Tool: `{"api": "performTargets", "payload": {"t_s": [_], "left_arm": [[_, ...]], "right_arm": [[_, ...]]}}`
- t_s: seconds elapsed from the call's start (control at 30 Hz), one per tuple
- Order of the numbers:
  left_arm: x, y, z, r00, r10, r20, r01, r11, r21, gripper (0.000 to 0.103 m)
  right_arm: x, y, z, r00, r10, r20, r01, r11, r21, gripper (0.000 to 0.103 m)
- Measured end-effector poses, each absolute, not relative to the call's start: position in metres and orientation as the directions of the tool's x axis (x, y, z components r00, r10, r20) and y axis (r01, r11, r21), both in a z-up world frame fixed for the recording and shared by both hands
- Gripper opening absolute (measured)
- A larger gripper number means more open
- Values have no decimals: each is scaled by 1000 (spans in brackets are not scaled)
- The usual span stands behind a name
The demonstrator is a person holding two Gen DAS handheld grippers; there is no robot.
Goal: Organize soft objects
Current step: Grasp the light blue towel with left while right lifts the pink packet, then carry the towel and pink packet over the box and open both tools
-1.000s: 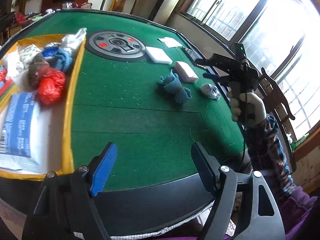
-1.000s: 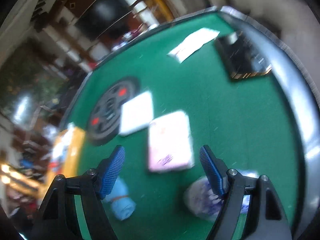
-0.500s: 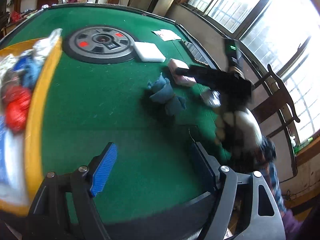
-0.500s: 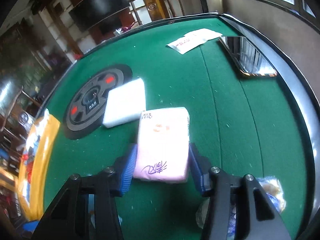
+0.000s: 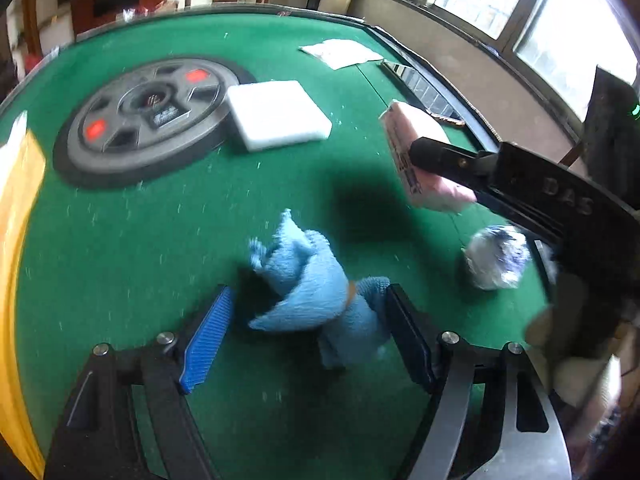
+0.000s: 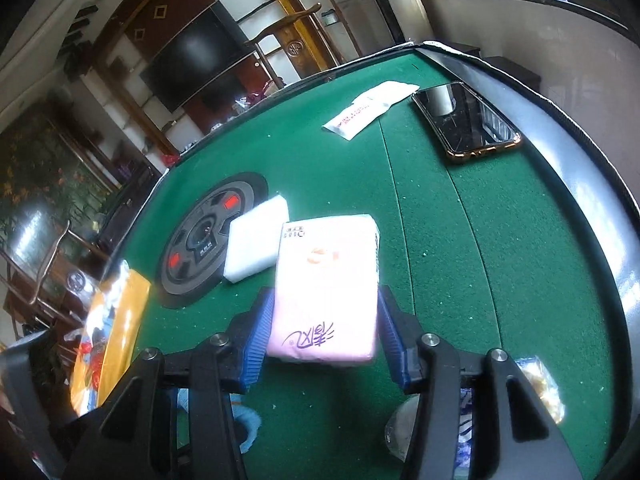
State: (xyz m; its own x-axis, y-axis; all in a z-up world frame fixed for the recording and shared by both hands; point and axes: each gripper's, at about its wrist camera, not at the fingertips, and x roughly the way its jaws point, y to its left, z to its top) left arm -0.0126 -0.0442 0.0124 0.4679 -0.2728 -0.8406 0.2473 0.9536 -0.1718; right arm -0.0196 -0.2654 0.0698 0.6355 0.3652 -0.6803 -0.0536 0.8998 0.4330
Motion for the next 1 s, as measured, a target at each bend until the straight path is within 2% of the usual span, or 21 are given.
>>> {"api": "performTargets", "payload": {"t_s": [0.07, 0.1, 0.13, 0.17, 0.23, 0.27, 0.53, 0.7, 0.83, 1.0], "left_arm": [[-15, -54, 10, 485, -247, -839, 298, 949, -107, 76], [-19, -59, 9, 494, -232, -838, 327, 942, -69, 70], [-23, -62, 9, 502, -232, -833, 351, 935, -49, 51], [-26, -62, 10, 504, -237, -831, 366, 930, -43, 44], [-25, -57, 14, 474, -279, -835, 373, 923, -96, 39], [-23, -49, 17, 456, -316, -832, 366, 919, -148, 39], [-40, -3, 49, 490, -414, -768, 321, 904, -282, 39], [-76, 68, 76, 550, -435, -713, 263, 900, -346, 40], [-104, 135, 93, 631, -342, -696, 164, 936, -311, 40], [-131, 234, 86, 663, -112, -740, -62, 977, -204, 40]], "right_arm": [[-20, -265, 70, 638, 365, -678, -55, 900, 433, 45], [-20, -265, 70, 640, 366, -676, -54, 899, 435, 45], [-20, -266, 70, 643, 365, -673, -53, 898, 437, 45], [-20, -266, 71, 647, 364, -671, -52, 898, 437, 45], [-20, -268, 71, 652, 360, -667, -47, 898, 438, 45], [-20, -268, 71, 655, 359, -665, -46, 897, 439, 45], [-22, -261, 75, 680, 333, -653, -67, 916, 396, 45], [-24, -252, 75, 689, 313, -654, -85, 931, 356, 45], [-25, -244, 77, 701, 291, -651, -96, 943, 318, 45], [-36, -222, 93, 703, 282, -653, -128, 953, 273, 45]]}}
